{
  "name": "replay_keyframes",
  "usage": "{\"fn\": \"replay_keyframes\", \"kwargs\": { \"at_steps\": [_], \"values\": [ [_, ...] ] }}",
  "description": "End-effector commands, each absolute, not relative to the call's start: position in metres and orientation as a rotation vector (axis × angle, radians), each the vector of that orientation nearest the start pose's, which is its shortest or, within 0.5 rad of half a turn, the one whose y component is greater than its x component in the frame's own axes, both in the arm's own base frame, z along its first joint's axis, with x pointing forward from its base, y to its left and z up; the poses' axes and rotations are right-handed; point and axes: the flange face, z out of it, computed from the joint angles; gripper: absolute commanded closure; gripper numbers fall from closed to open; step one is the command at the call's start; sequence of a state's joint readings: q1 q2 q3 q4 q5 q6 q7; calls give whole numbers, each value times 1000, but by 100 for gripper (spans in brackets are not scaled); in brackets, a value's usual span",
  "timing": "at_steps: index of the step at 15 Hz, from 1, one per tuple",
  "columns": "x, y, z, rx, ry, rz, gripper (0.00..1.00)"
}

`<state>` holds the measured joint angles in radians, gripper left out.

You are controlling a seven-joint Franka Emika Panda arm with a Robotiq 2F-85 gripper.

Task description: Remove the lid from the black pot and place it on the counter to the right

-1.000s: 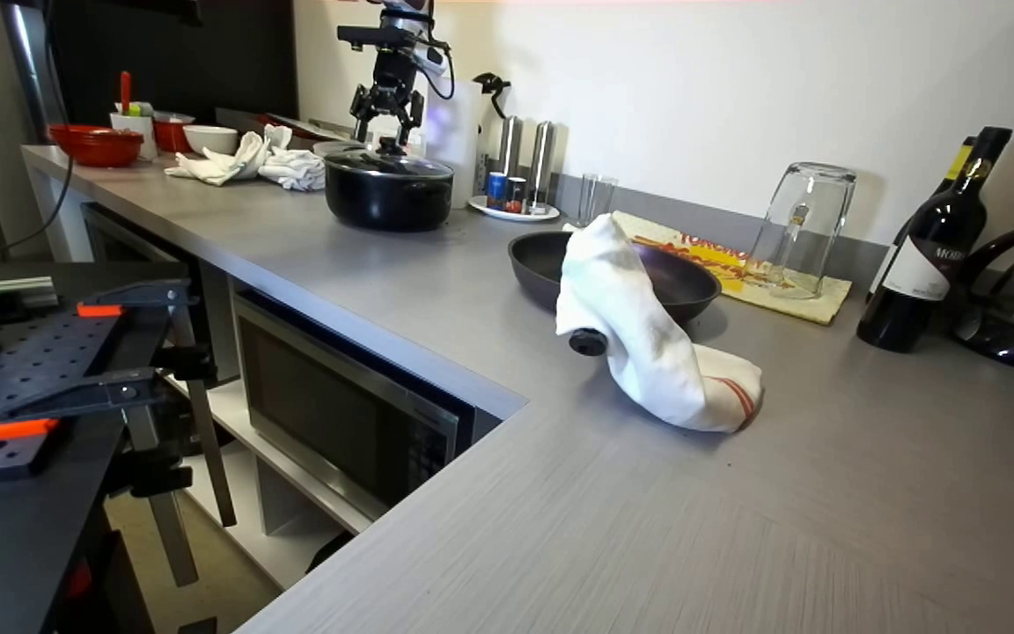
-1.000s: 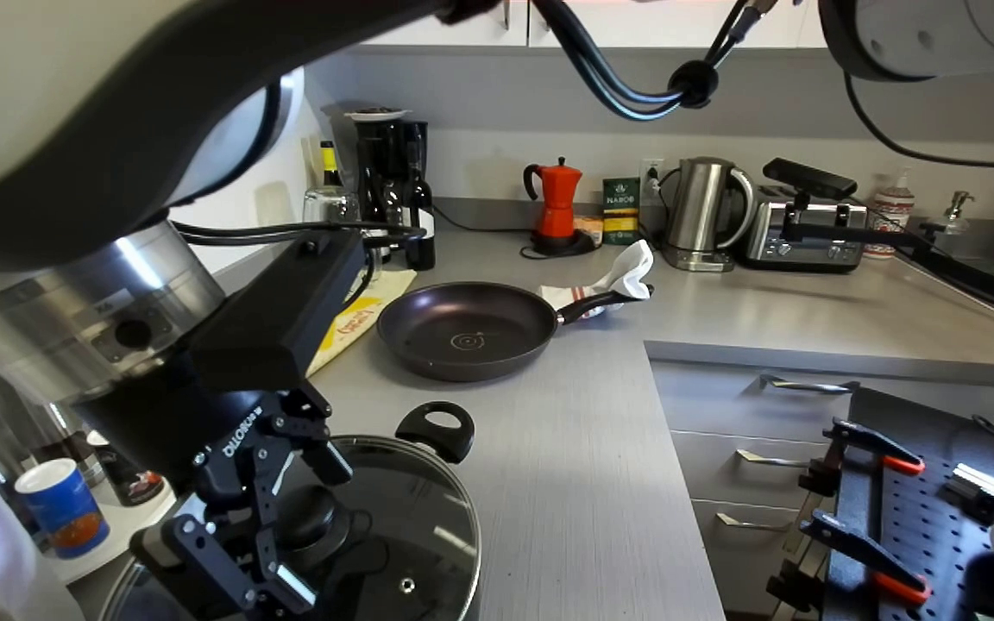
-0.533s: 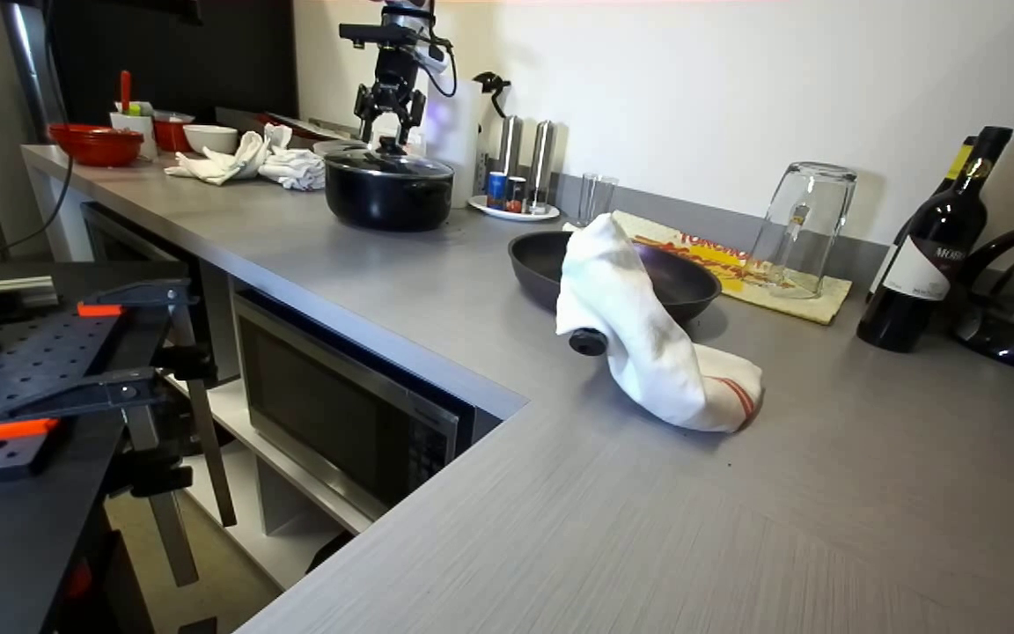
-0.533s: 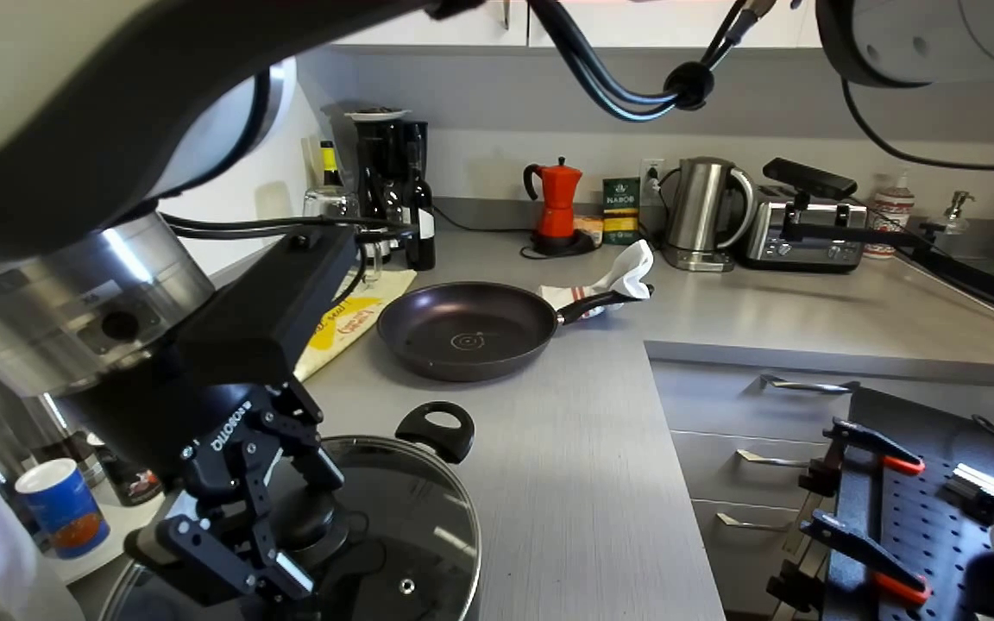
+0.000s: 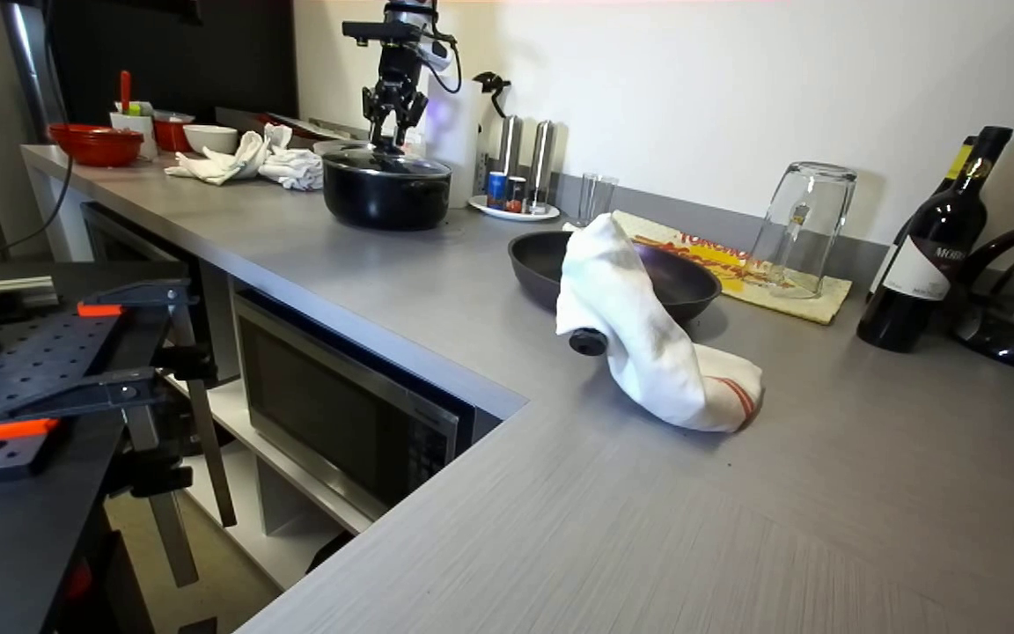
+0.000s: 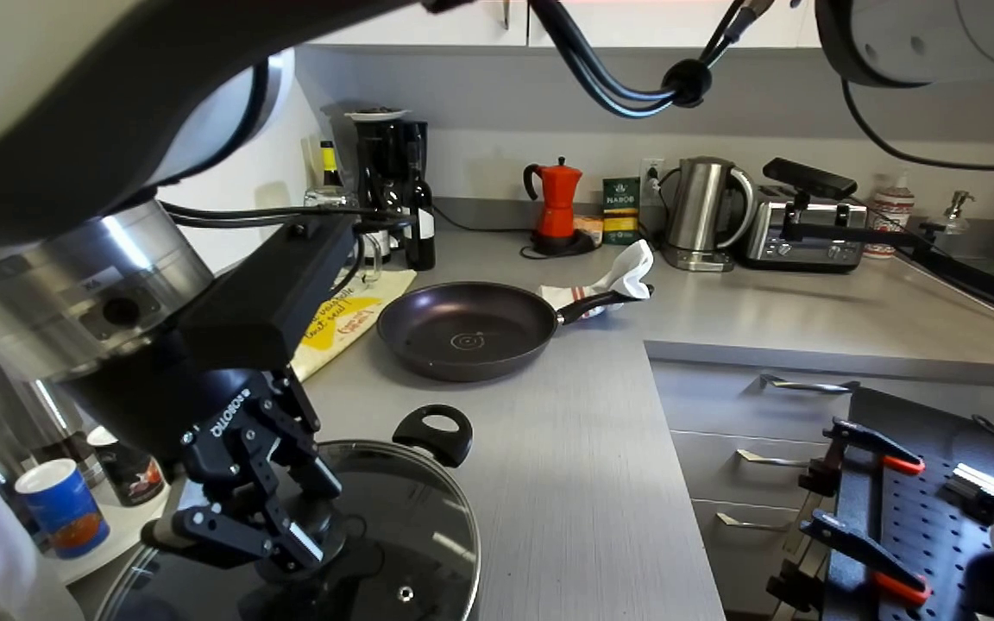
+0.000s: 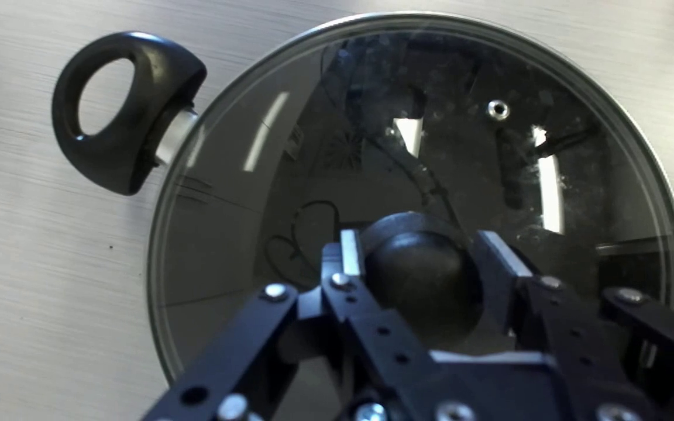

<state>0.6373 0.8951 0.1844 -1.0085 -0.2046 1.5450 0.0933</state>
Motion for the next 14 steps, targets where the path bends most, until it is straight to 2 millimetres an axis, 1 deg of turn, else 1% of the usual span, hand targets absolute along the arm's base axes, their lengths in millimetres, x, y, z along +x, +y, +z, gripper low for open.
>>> {"fn": "replay_keyframes", "kwargs": {
  "at_steps": [1,3,5,9,12,14],
  "values": [
    [545,494,302,-3104,-1199,478,76],
    [540,497,313,-3114,-1204,460,76],
    [531,499,329,-3119,-1209,461,76],
    [519,501,360,-3144,-1211,402,76],
    [518,493,385,-3157,-1196,359,76],
    [520,481,397,-3169,-1167,334,76]
  ]
}}
